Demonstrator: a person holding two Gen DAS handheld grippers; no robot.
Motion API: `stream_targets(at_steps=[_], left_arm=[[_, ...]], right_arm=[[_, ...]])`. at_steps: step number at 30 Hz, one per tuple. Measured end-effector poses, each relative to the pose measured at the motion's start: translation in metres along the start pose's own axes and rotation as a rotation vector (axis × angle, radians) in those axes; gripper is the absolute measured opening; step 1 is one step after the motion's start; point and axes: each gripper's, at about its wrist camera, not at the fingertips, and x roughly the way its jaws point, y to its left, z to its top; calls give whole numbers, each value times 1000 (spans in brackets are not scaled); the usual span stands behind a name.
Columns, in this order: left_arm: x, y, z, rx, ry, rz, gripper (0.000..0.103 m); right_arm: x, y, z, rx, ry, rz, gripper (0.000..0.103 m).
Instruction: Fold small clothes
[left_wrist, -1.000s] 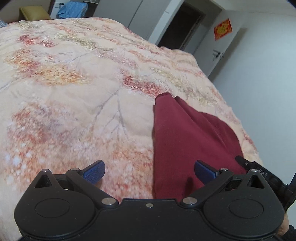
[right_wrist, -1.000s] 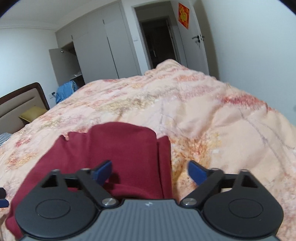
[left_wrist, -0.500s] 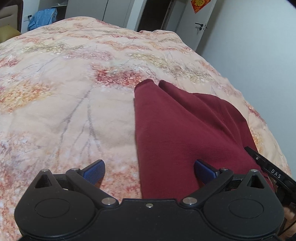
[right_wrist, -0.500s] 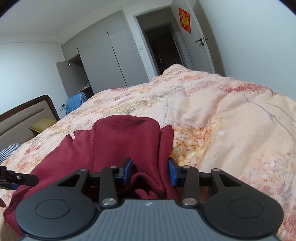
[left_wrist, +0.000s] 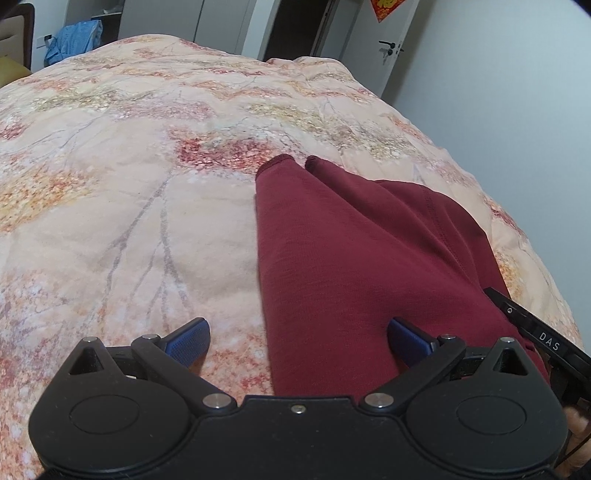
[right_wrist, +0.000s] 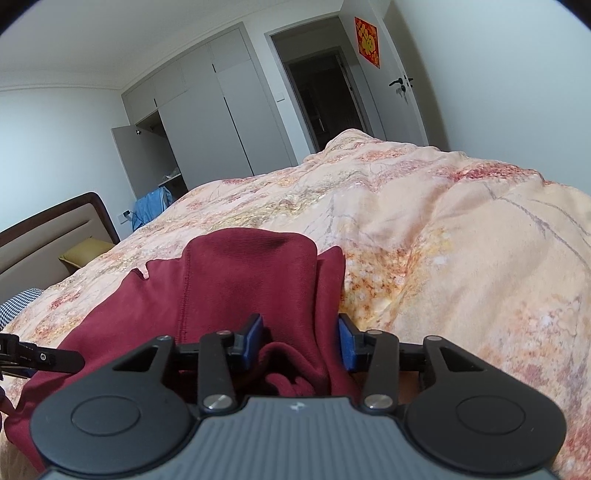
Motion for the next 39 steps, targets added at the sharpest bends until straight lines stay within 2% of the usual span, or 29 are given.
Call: stream_targets(at_steps=[5, 9, 13, 20, 25, 26, 27, 33, 39], left_arm=[[2, -6, 2, 27, 15, -40, 94], [2, -14, 3, 50, 15, -61, 79], [0, -23, 4, 96, 10, -34, 76], [-3, -33, 6, 135, 21, -1, 62], [-13, -39, 12, 163, -3, 1, 38], [-15, -38, 14, 163, -7, -8, 36], [-19, -38, 15, 169, -12, -16, 33], [-45, -34, 23, 187, -69, -49, 29], [-87, 1, 42, 197, -168, 38, 29]], right_arm=[[-1, 1, -1, -6, -7, -1, 46], [-1, 2, -2, -18, -17, -8, 46], [-3, 10, -4, -60, -31, -32, 43], [-6, 15, -6, -101, -51, -48, 39], [-9, 33, -3, -192, -52, -114, 27], [-10, 38, 0, -210, -50, -123, 25], [-13, 41, 2, -223, -50, -114, 18], [-35, 78, 20, -333, -100, -64, 17], [-33, 126, 42, -384, -157, 36, 17]])
